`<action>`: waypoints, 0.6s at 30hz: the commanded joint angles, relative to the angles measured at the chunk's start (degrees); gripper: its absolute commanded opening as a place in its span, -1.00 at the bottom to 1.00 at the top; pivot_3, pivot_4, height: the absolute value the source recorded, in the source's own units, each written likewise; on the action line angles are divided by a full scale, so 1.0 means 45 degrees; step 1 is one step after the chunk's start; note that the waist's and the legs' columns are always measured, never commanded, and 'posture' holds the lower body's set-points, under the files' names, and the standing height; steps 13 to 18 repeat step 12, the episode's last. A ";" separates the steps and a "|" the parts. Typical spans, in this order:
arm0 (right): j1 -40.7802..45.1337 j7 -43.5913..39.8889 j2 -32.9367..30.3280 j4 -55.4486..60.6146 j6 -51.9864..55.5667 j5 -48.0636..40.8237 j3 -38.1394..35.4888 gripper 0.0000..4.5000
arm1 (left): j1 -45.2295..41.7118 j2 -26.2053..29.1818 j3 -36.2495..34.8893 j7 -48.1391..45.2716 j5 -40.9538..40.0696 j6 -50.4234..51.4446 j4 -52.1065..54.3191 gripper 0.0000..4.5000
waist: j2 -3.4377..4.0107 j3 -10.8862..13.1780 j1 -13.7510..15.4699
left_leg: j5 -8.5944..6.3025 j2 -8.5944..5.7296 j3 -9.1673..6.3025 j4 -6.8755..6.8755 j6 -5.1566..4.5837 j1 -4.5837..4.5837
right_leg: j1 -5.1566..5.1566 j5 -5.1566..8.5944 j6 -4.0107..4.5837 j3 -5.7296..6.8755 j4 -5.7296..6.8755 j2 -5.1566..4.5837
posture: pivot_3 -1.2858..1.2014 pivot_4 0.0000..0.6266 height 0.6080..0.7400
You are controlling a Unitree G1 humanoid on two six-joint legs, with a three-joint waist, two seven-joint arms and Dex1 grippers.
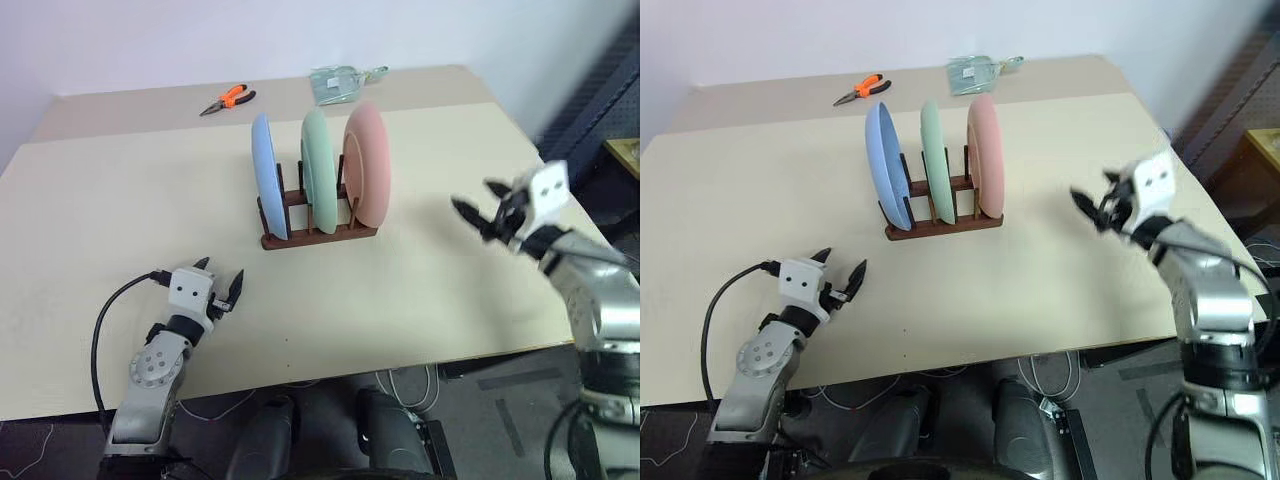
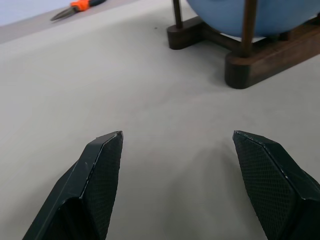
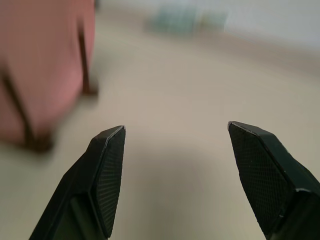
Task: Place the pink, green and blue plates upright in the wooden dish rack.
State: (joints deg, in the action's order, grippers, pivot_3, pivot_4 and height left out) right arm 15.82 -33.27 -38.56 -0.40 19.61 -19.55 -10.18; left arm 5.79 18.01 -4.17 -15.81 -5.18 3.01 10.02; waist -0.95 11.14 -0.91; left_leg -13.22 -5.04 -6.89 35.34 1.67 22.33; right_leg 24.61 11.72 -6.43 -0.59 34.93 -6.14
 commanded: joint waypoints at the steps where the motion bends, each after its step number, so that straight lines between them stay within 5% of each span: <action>1: 0.0015 -0.0355 0.0282 0.0108 -0.1118 0.0194 -0.0078 0.47 | -0.0065 0.0104 -0.0300 0.0018 0.0035 -0.0207 0.0169 0.60 | 0.0004 0.0001 -0.0014 | 0.0000 0.0003 0.0017 0.0002 0.0000 -0.0005 | 0.0000 0.0011 -0.0018 -0.0016 0.0002 0.0002 | 0.03 -0.52 0.99; 18: 0.0822 -0.0975 0.1013 -0.1787 -0.2856 0.1191 0.0897 0.47 | 0.0176 0.0102 -0.1047 0.0250 0.0046 -0.0270 0.0265 0.60 | -0.0008 -0.0004 0.0089 | -0.0002 0.0001 0.0025 0.0025 -0.0001 0.0001 | -0.0004 -0.0010 0.0002 -0.0029 -0.0001 0.0004 | 0.03 -0.52 0.99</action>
